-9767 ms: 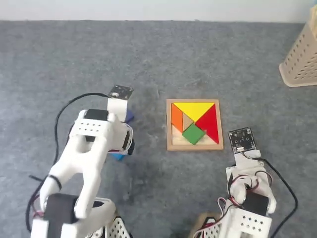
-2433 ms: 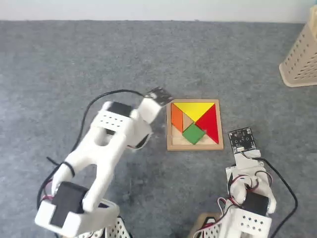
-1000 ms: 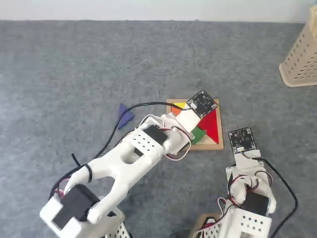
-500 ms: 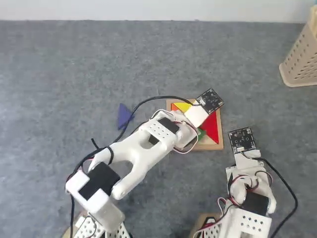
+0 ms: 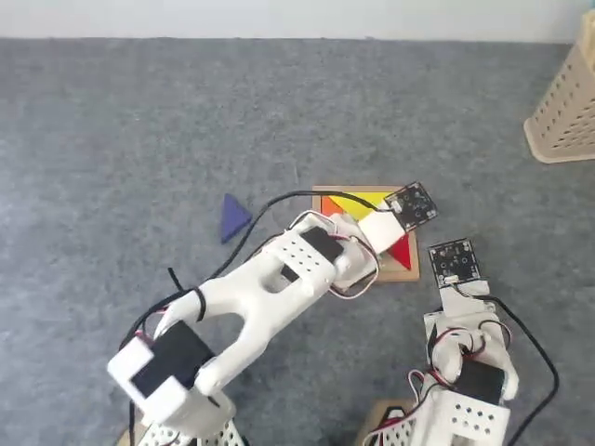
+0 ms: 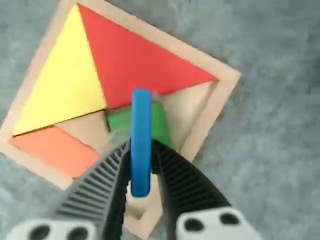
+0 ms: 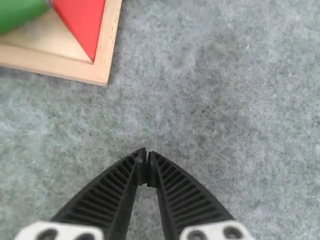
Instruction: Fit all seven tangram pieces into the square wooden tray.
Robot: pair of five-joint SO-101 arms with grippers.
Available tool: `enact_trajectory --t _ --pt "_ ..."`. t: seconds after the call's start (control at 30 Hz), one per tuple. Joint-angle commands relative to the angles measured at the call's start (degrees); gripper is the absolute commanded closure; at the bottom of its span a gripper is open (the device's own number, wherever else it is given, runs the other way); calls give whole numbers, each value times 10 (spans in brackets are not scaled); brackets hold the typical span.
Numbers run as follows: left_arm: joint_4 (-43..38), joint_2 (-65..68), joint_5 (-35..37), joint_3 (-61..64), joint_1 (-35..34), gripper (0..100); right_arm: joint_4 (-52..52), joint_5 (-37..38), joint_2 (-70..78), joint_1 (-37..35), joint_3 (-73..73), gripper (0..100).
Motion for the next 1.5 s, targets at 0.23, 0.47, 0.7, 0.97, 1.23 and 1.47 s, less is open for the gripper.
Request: enact_trajectory --t 0.23,0.47,0.7,0.97,1.23,1.47 --pt "-43 41 -11 -22 -30 983 6 4 -7 7 11 991" --pt "-41 28 -8 -22 -32 916 6 4 -7 7 11 991" --pt "-31 28 -8 -22 -29 896 6 4 -7 7 11 991" --pt "-3 25 -8 -29 -17 896 6 4 -7 7 11 991" --pt "11 -83 -7 30 7 896 6 4 -7 7 11 991" --pt "11 -141 -2 50 -31 896 6 4 -7 7 11 991"
